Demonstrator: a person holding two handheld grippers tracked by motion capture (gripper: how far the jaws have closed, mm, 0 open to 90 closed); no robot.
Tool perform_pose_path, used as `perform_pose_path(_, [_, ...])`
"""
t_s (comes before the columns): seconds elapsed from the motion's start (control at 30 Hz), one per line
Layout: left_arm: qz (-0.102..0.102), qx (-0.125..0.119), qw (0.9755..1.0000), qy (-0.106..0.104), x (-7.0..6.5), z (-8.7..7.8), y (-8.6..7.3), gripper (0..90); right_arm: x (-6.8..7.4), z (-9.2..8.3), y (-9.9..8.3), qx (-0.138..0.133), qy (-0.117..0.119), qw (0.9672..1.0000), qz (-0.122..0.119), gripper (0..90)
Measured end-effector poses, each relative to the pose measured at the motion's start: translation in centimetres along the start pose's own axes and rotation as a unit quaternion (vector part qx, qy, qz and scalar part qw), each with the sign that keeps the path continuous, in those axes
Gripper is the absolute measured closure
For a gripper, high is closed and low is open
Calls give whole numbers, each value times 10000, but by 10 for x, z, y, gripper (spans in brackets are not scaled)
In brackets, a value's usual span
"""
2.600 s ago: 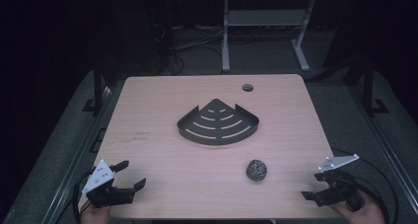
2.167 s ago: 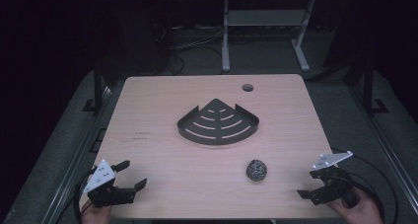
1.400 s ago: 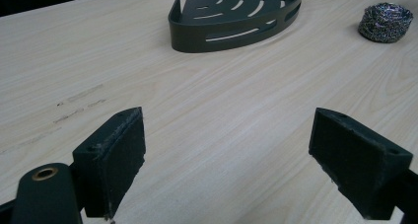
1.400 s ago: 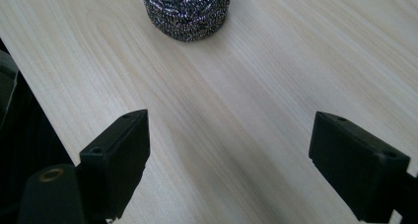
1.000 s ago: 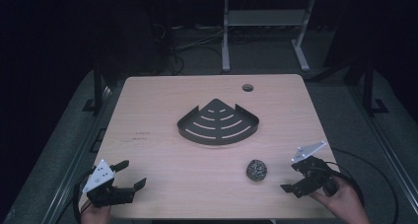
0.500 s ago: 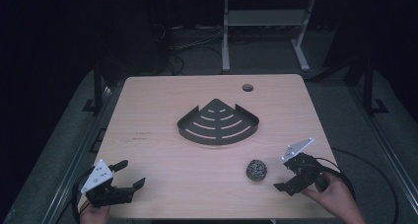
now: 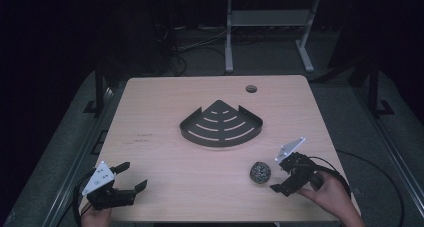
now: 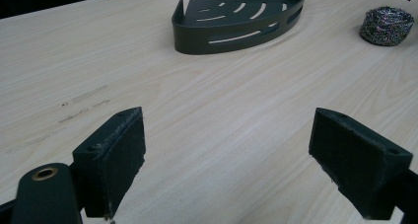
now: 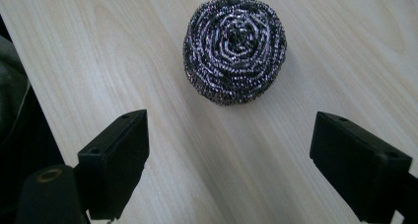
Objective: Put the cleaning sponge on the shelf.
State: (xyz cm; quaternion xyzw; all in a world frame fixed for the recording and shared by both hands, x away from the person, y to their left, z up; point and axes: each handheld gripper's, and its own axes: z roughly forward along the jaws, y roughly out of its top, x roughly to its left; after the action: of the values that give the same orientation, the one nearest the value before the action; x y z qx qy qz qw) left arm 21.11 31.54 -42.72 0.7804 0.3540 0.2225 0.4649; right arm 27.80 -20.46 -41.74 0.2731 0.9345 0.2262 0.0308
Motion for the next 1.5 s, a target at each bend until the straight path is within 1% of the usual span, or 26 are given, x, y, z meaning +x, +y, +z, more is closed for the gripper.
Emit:
perform_pose_path(0.2, [-3, -7, 10000, 3, 0, -1, 0, 133, 1, 3, 6, 1, 34, 10000, -58, 147])
perform_pose_path(0.6, [-21, 11, 10000, 1, 1, -1, 0, 133, -1, 11, 16, 107, 106, 9998, -165, 147])
perform_pose_path(0.63, [-14, 6, 10000, 1, 1, -1, 0, 133, -1, 11, 17, 119, 116, 9998, -145, 147])
perform_pose_path(0.8, [-9, -3, 10000, 7, 1, -1, 0, 133, -2, 12, 21, 139, 142, 9996, -195, 147])
perform_pose_path(1.1, [-37, -16, 10000, 3, 1, -2, 0, 133, -3, 13, 25, 195, 164, 9994, -215, 147])
perform_pose_path(1.27, [-15, -18, 10000, 6, 1, -2, 0, 133, -5, 15, 28, 223, 205, 9993, -215, 147])
perform_pose_path(1.5, [-30, -18, 10000, -20, 0, -1, 1, 133, -5, 18, 35, 328, 231, 9987, -305, 147])
